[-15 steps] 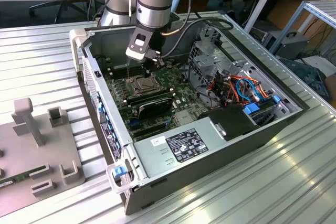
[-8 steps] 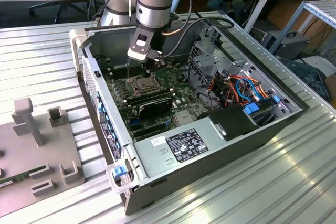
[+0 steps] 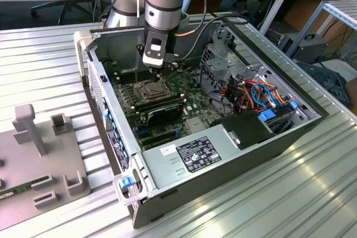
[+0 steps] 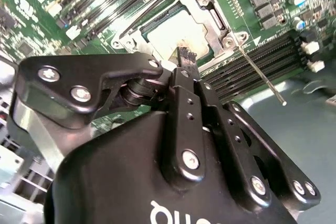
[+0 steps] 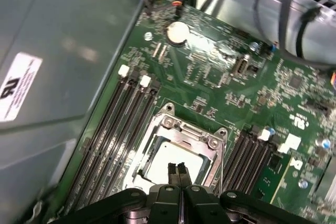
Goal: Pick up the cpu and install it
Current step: 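Install the first cpu locking lever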
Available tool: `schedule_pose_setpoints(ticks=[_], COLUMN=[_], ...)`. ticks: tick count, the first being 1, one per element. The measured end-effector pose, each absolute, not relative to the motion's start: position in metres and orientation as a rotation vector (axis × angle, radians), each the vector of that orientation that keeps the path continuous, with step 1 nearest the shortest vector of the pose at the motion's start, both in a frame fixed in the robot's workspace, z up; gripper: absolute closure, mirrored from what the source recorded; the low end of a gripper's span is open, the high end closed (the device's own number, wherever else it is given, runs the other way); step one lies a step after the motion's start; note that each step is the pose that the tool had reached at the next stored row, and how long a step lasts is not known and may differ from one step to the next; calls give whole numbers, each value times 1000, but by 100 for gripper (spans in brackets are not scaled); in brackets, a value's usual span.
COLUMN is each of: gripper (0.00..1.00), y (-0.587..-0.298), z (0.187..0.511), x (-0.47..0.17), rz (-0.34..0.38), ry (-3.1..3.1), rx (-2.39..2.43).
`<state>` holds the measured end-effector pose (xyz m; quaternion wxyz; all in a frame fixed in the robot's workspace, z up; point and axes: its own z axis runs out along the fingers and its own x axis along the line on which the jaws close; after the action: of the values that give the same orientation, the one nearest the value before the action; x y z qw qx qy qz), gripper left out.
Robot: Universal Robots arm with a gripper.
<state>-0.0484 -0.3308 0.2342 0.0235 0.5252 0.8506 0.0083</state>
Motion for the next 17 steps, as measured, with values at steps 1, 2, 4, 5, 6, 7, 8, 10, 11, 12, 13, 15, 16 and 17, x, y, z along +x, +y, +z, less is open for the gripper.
schedule_pose_setpoints(ticks=[1,2,4,5,6,7,8,10,11,12,13,15,16,17], gripper=[89,89,89,89,89,89,89,89,89,89,89,89,89,89], y=[-331,-331,-331,-331,-331,-331,-331,-331,-331,-331,-331,-331,-331,-331], z=[234,234,234,234,234,234,234,234,234,234,234,234,234,234], x=[-48,-48,-48,-48,-48,-48,-48,-48,-48,-48,-48,-49,-49,-49], rz=[26,27,27,27,27,27,27,27,27,27,27,27,27,27], ry=[2647,2665,2669,2670,2671,2672,2672,2672,2672,2672,2672,2672,2672,2672], rx=[1604,1574,1567,1565,1562,1562,1562,1562,1562,1562,1562,1562,1562,1562])
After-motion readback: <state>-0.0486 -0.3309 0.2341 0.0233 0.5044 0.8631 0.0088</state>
